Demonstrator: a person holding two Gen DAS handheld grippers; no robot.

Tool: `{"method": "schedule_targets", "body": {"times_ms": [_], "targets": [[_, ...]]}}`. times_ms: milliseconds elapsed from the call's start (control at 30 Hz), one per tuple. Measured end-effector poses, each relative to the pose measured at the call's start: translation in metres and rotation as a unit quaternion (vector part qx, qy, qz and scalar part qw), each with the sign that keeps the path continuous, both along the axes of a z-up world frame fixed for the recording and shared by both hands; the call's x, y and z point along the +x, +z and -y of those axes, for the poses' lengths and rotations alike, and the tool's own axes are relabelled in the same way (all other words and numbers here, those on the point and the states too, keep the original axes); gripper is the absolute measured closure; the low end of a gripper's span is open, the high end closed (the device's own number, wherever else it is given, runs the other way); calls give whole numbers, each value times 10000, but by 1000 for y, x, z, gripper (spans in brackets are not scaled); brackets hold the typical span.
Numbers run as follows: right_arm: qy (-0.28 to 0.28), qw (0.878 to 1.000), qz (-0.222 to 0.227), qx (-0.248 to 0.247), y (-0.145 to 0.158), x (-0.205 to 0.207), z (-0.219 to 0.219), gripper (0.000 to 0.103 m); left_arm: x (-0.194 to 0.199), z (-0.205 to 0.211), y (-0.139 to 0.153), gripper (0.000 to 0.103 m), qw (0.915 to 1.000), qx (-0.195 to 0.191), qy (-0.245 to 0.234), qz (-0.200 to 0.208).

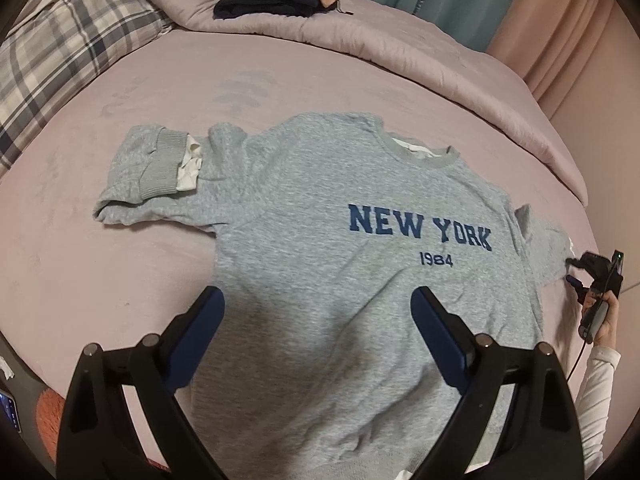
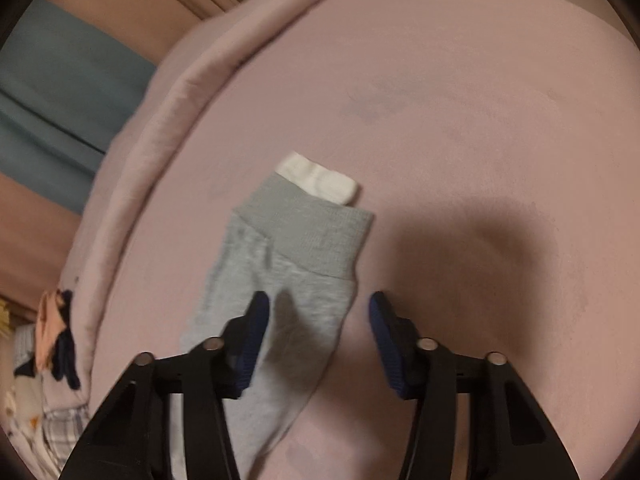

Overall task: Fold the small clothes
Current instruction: 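Grasp the sweatshirt sleeve cuff with the right gripper, then lift the sleeve and lay it across the shirt front, open right gripper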

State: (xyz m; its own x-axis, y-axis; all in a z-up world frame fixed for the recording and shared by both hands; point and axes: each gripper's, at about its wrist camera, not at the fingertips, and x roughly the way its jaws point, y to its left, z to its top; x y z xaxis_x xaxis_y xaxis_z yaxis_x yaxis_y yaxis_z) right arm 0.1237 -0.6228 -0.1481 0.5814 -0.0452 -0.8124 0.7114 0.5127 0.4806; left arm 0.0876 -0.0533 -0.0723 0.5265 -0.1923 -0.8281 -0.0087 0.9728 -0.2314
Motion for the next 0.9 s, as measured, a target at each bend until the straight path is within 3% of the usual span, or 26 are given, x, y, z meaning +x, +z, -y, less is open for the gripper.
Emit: {"method": "schedule_targets", "body": {"times_ms": [67,200,333,533,633,733,900], "targets": [[-28,9999,128,12,0,-2,1,75,1,-2,-1,9,10000,-68,10,-30],[-115,9988,418,223,0,-11,12,82,0,-4,0,9,9999,-125,-15,-23],[-314,9977,607,12,15,-32,15,84,1,-8,1,9,9999,-108,-5,-47],[-276,9962,652,-508,48,-35,10,84,0,-16,1,9,9997,-233,68,8],[-80,9920,664,-1072,75,-28,-9,84,0,-20,2,9,9996,-289,64,-3],[260,9817,707,-1751,106,-18,-40,84,-2,-23,3,9,9996,-263,82,25],[927,9672,1170,-2053,148,-5,-89,84,-7,-31,4,9,9995,-269,159,43]]}}
